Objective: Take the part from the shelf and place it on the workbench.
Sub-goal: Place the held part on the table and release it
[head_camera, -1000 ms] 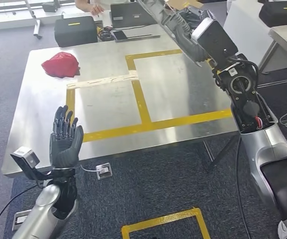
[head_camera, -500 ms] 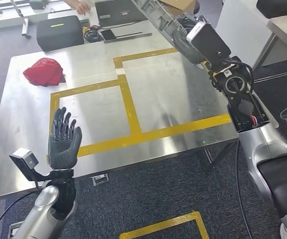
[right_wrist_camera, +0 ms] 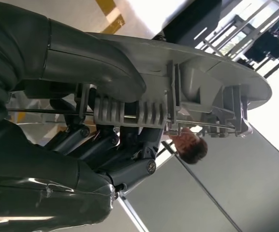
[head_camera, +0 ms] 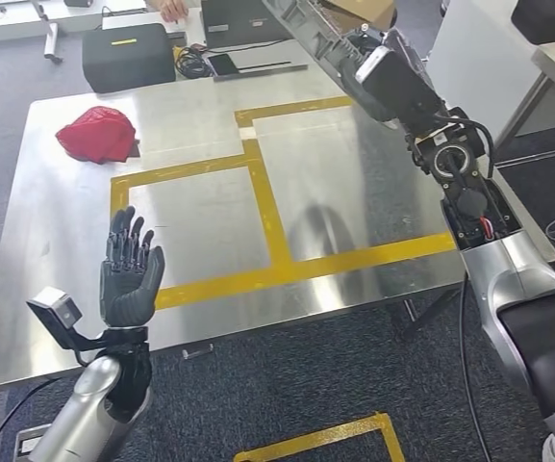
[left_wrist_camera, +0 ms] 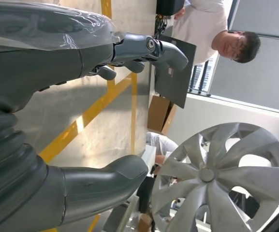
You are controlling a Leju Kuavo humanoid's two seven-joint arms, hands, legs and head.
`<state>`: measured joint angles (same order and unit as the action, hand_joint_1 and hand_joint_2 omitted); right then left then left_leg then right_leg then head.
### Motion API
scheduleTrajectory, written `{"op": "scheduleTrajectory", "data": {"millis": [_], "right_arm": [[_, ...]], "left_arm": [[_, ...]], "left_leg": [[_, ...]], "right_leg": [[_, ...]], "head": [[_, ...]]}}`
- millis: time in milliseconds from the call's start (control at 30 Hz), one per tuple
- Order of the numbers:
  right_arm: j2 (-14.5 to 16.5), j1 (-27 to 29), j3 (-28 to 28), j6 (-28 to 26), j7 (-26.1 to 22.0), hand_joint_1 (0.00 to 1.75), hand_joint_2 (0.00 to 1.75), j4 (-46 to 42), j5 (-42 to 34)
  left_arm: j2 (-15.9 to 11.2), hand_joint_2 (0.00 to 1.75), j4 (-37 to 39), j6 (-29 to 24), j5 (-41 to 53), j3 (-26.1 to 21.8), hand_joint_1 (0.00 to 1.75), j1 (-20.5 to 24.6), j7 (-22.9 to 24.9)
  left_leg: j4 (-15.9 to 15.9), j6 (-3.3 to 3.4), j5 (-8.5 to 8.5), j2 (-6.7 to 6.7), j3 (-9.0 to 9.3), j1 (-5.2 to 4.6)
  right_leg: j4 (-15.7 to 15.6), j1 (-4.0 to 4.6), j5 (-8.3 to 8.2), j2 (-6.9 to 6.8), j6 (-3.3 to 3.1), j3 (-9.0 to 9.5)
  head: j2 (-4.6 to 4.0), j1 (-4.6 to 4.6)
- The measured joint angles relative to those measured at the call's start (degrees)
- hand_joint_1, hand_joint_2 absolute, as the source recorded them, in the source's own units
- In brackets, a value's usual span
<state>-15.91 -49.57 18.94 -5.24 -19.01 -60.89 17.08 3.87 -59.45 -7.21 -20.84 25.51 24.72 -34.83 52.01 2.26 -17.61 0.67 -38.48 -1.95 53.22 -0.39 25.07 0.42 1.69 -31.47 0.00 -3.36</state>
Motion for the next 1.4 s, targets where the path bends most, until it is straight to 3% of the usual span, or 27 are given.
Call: {"op": "scheduleTrajectory", "data": {"millis": [433,1367,1400], "right_arm": [[-1.1,-0.43,0.26,-1.47,-1.45,1.75,1.75,7.97,7.81],[-3.87,-5.34,-0.32,-2.12,-3.91,1.75,1.75,20.84,11.23],[-3.87,-5.35,-0.32,-2.13,-3.96,1.31,1.31,21.09,11.23]], "left_arm": [[0.4,1.75,2.28,1.56,0.05,0.02,0.0,0.87,-0.77],[0.23,1.75,4.17,1.03,-0.87,-0.23,0.0,2.19,-0.23],[0.16,1.75,4.24,0.77,-0.9,-0.38,0.0,2.34,-0.18]], "left_leg": [[0.03,0.37,0.27,-0.03,0.04,0.01],[0.0,0.4,0.35,-0.03,0.06,0.05],[0.0,0.4,0.35,-0.03,0.06,0.05]], "right_leg": [[-0.04,0.01,-0.26,-0.02,0.18,0.05],[-0.02,0.09,-0.31,-0.03,0.2,0.05],[-0.01,0.1,-0.31,-0.03,0.2,0.05]], "head": [[0.0,0.02],[0.0,0.02],[0.0,0.03]]}}
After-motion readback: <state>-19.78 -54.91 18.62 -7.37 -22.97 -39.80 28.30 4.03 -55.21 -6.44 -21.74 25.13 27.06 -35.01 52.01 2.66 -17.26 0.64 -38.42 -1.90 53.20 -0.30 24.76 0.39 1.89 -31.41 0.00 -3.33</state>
